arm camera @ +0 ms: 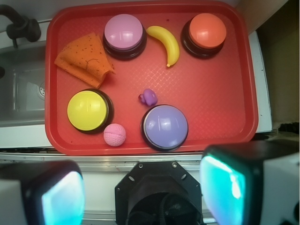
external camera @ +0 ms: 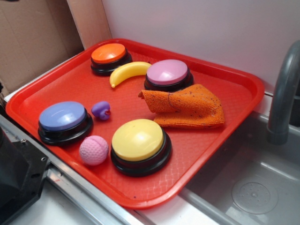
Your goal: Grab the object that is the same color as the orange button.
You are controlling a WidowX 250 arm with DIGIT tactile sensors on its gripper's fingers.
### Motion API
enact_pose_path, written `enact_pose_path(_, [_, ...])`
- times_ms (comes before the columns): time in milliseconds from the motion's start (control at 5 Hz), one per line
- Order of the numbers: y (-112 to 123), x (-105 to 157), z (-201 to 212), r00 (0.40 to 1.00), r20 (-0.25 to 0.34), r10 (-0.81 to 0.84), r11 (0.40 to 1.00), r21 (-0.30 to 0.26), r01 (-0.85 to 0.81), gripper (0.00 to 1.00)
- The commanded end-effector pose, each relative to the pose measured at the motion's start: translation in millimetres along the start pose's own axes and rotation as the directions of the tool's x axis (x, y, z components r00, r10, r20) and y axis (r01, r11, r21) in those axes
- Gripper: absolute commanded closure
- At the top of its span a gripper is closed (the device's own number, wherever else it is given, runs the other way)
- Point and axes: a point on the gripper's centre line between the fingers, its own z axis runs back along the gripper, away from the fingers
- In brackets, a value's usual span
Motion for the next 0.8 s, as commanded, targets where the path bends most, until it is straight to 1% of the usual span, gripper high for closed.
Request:
enact_pose_path(0, [0, 0, 0, 1.0, 0.0, 0.0, 1.0, 0.0, 0.0, 0.0])
enact_pose_path(200, [-16, 22, -13, 0.982, 0.008, -0.188, 0.977, 0.1, 0.186, 0.0])
enact_pose_path(400, [-26, 53, -38, 0.94, -0.02, -0.342, 0.928, 0.151, 0.341, 0.0])
enact_pose_path(600, [-46, 88, -72, 0.863, 0.022, -0.505, 0.85, 0.19, 0.492, 0.0])
